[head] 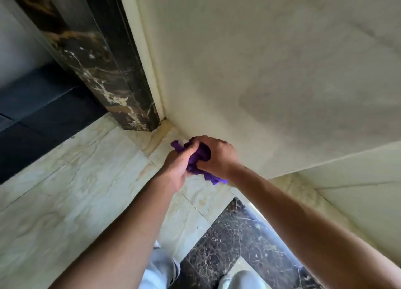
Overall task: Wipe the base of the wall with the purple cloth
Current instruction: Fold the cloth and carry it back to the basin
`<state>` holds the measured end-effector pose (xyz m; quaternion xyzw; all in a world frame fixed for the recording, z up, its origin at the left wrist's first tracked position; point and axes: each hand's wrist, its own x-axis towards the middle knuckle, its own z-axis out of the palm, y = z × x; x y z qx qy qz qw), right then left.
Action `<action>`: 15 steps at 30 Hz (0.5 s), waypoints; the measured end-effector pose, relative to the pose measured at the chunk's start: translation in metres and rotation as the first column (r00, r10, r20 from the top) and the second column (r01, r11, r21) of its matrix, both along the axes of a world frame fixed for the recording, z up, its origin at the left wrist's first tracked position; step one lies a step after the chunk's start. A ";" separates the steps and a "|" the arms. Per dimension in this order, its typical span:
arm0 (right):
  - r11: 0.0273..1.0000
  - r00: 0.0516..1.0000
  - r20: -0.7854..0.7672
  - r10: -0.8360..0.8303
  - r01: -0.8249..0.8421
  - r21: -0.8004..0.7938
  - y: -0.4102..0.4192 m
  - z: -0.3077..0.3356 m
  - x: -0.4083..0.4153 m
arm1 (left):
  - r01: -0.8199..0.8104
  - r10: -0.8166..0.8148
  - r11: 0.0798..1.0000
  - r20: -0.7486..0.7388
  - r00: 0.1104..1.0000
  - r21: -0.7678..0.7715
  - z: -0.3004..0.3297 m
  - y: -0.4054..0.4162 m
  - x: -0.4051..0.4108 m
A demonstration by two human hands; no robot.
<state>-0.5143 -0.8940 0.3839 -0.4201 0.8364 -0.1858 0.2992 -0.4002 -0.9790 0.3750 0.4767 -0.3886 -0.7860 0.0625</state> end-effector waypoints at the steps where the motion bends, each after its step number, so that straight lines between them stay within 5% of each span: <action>1: 1.000 1.000 0.020 -0.007 0.007 -0.014 0.017 0.027 0.002 | -0.011 0.011 1.000 -0.004 1.000 -0.011 0.027 0.014 0.002; 4: 0.996 0.988 0.144 -0.050 0.060 -0.061 0.064 0.091 0.007 | -0.048 0.048 0.999 -0.004 0.999 -0.006 0.085 0.050 0.011; 8: 0.907 0.855 0.417 -0.308 0.396 -0.144 0.131 0.152 0.018 | -0.090 0.090 0.996 0.017 0.996 -0.003 0.148 0.087 0.021; 11: 0.752 0.647 0.544 -0.534 0.657 -0.043 0.180 0.178 0.034 | -0.080 0.081 0.997 0.023 0.996 -0.022 0.190 0.108 0.024; 15: 0.535 0.174 0.831 -0.528 0.828 0.167 0.216 0.210 0.075 | 0.114 -0.117 0.989 -0.024 0.993 -0.097 0.229 0.134 0.027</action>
